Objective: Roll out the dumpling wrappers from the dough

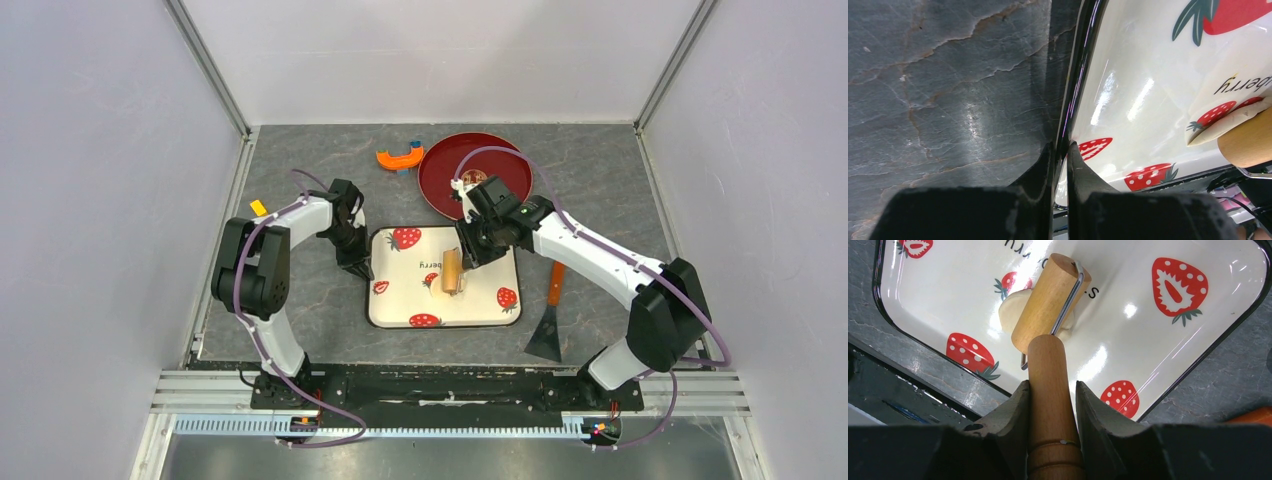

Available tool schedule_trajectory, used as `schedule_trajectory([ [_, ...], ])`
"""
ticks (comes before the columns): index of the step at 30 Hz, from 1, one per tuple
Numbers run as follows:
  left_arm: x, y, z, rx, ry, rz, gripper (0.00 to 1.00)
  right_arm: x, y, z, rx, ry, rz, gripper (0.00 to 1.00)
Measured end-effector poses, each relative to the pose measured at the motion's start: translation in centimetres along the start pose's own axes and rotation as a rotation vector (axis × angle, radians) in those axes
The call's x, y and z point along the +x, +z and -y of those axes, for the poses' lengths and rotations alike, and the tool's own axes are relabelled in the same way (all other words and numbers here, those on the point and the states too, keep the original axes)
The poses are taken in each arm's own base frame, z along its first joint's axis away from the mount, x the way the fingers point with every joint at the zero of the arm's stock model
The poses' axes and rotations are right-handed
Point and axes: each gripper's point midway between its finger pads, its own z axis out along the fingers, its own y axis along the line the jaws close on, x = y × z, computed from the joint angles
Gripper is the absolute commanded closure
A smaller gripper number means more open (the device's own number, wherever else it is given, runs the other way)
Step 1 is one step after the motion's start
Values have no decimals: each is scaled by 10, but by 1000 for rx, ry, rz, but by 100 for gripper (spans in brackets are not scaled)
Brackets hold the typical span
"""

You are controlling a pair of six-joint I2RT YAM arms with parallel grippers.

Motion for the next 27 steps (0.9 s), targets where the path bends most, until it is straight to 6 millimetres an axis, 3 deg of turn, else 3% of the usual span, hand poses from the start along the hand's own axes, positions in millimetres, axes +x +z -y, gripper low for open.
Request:
schedule_trajectory([
  [7, -1, 0, -1, -5, -3, -15, 98, 0, 0, 0, -1, 6, 2, 100],
  [16, -14, -5, -19, -34, -6, 1, 98, -9, 4, -5, -24, 22, 51, 100],
  [27, -14, -5, -19, -34, -6, -3, 98, -5, 7, -2, -19, 29, 49, 100],
])
